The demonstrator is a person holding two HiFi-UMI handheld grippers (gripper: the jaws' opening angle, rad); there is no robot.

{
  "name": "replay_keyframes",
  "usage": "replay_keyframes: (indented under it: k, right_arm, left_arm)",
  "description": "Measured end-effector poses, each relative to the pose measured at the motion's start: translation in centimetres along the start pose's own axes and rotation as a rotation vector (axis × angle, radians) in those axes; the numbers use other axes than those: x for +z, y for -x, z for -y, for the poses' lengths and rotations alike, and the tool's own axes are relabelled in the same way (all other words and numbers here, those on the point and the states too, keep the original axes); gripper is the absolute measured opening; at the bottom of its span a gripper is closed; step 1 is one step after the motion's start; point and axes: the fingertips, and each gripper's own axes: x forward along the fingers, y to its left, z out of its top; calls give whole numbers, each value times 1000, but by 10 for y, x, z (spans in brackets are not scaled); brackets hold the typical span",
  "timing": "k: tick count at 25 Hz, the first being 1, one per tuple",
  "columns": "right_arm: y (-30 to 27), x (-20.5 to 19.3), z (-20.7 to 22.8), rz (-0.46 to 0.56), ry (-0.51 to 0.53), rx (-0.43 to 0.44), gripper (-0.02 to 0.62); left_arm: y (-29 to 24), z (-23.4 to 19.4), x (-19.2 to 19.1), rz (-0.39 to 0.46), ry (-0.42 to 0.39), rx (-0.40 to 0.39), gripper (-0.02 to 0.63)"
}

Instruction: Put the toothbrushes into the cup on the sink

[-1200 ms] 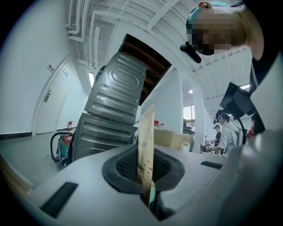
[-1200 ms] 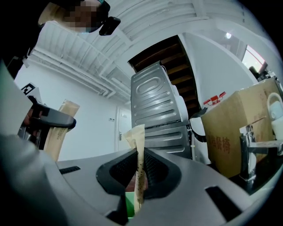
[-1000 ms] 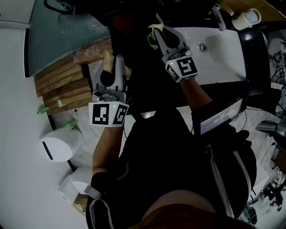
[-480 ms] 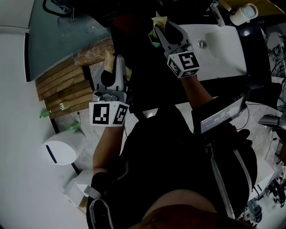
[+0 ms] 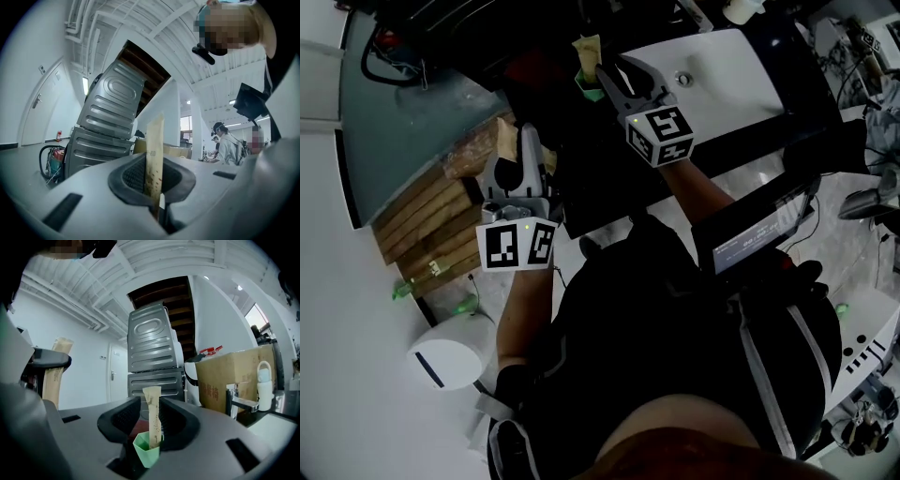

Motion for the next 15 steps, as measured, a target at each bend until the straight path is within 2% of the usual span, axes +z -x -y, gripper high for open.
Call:
replay_keyframes:
  k: [5,9,15]
  right_arm:
    - [27,22,-12,26,-1,-18,129]
    - [46,38,-27,42,-1,-27,64]
    - [74,48,-50,44,-5,-23,37]
  left_arm:
    - [4,12,3,-5,12,-59,14]
    - [10,19,11,5,20,-104,14]
    - [21,32,19,15,30,-155,14]
